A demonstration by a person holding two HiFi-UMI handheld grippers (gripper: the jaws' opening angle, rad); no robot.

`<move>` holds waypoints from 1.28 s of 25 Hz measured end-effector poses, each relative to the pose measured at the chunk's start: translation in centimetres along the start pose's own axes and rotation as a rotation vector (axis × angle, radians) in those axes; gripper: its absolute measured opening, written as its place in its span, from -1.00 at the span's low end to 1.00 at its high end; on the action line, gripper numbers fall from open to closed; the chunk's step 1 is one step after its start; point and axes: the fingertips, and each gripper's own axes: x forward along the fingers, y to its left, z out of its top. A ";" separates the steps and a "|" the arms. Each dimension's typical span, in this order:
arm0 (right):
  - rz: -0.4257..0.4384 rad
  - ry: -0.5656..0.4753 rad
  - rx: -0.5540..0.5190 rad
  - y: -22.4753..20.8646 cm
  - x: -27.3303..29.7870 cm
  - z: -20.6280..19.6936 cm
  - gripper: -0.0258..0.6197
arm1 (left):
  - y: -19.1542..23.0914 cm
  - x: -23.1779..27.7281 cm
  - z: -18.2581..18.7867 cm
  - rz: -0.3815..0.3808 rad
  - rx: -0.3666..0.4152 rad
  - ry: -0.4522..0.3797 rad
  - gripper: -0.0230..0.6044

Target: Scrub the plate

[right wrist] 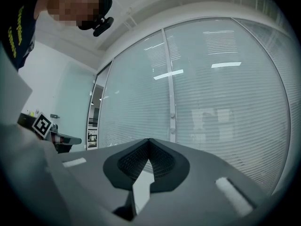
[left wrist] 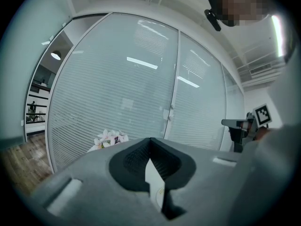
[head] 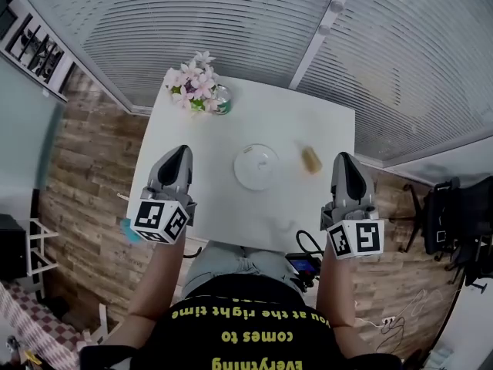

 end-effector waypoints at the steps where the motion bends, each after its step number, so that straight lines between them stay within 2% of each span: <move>1: -0.002 0.003 0.001 -0.1 0.0 -0.2 -0.90 | 0.0 0.1 -0.1 -0.001 -0.001 0.002 -0.93; 12: 0.028 0.015 0.011 -1.0 0.1 -0.7 -0.90 | -0.9 -0.1 -0.5 0.025 -0.011 0.005 -0.93; 21: 0.057 -0.003 0.010 -3.1 1.2 0.7 -0.90 | -1.7 -0.2 -0.5 0.066 -0.019 0.005 -0.93; 32: 0.102 0.020 0.007 -2.9 1.8 -1.0 -0.90 | -2.1 0.4 -2.1 0.074 -0.032 0.019 -0.93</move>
